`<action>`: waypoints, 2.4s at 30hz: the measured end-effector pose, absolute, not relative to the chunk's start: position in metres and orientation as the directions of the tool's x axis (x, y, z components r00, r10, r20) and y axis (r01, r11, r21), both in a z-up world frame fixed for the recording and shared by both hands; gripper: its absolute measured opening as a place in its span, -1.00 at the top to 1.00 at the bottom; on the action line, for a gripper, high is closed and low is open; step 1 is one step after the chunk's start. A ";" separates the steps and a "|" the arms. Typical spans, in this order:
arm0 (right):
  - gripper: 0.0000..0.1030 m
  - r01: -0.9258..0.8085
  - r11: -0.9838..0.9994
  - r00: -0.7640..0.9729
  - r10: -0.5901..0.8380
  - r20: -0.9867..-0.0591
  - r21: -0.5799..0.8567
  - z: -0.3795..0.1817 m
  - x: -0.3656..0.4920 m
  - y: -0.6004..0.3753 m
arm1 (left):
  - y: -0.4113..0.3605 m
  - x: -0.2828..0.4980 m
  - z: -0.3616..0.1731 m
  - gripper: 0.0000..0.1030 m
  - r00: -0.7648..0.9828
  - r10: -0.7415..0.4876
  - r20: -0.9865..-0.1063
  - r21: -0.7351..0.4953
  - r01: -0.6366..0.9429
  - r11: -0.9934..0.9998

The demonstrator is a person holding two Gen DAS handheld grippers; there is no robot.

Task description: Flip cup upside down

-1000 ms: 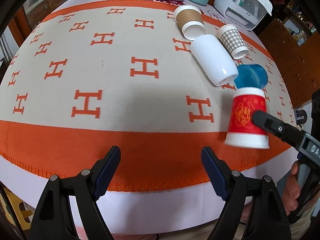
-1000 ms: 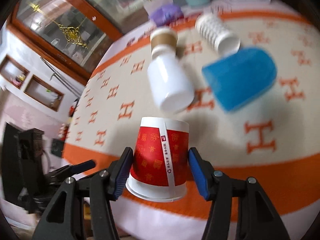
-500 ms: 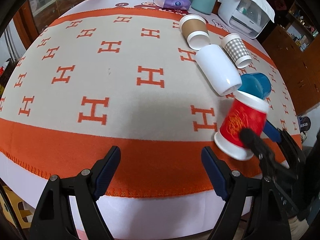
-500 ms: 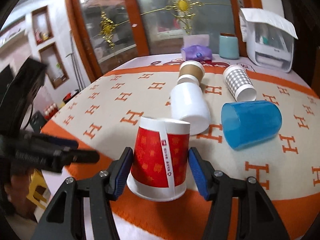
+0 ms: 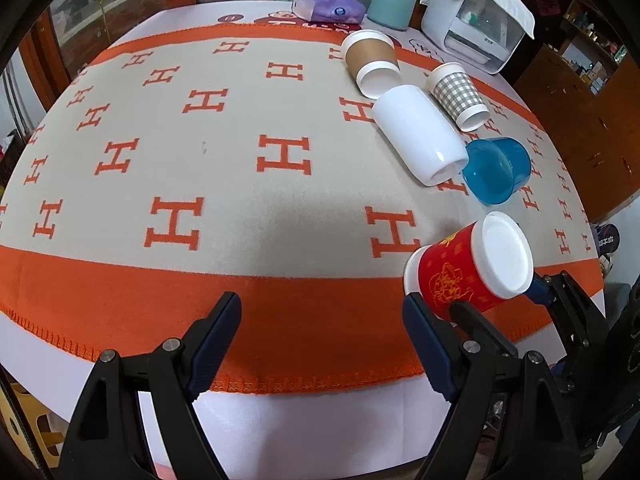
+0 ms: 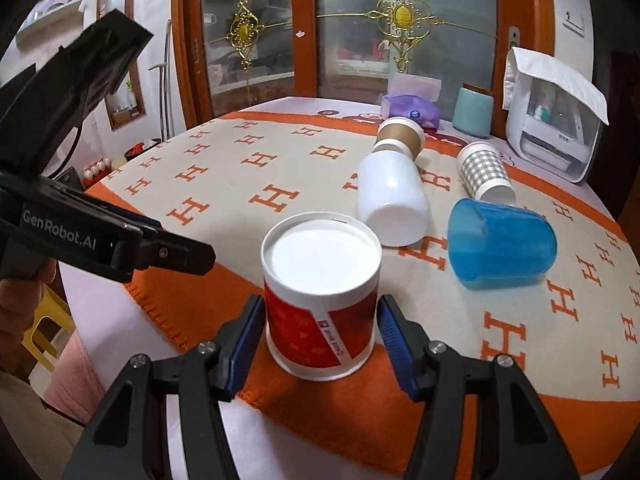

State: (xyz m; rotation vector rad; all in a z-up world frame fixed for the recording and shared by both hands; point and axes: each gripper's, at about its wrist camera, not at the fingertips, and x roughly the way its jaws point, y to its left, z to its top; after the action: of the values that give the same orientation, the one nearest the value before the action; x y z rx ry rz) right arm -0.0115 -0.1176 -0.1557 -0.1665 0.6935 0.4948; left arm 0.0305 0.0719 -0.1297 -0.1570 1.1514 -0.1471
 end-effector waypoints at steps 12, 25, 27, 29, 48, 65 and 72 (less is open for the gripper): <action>-0.32 -0.454 0.871 0.604 0.457 -0.653 0.189 -0.128 -0.025 -0.142 | 0.069 0.020 -0.116 -0.72 0.460 -0.180 -0.870 -0.181 0.044 0.983; -0.32 -0.269 0.928 0.607 0.370 -0.703 0.256 -0.075 -0.027 -0.171 | 0.050 0.009 -0.072 -0.87 0.536 -0.161 -0.829 -0.148 0.067 0.987; -0.32 -0.241 0.931 0.598 0.364 -0.714 0.273 -0.070 -0.028 -0.175 | 0.047 0.007 -0.064 -0.87 0.551 -0.137 -0.823 -0.123 0.062 0.990; -0.32 -0.222 0.938 0.596 0.347 -0.724 0.267 -0.066 -0.029 -0.177 | 0.045 0.005 -0.060 -0.87 0.556 -0.126 -0.822 -0.112 0.059 0.992; -0.32 -0.160 0.961 0.703 0.271 -0.658 0.225 -0.018 -0.040 -0.188 | 0.025 -0.002 0.003 -0.99 0.662 -0.014 -0.749 -0.015 0.004 1.000; -0.32 -0.159 0.968 0.711 0.249 -0.658 0.195 -0.018 -0.039 -0.181 | 0.017 -0.006 0.001 -0.99 0.660 -0.002 -0.751 -0.009 -0.008 1.000; -0.32 -0.147 0.971 0.717 0.237 -0.656 0.190 -0.019 -0.037 -0.183 | 0.014 -0.006 0.000 -0.99 0.660 -0.003 -0.751 -0.011 -0.008 1.000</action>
State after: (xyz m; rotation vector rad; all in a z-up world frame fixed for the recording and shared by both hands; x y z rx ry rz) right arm -0.0369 -0.1826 -0.0188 0.1277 0.7422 0.2131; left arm -0.0064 0.0139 0.0003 -0.0134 0.8495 0.0028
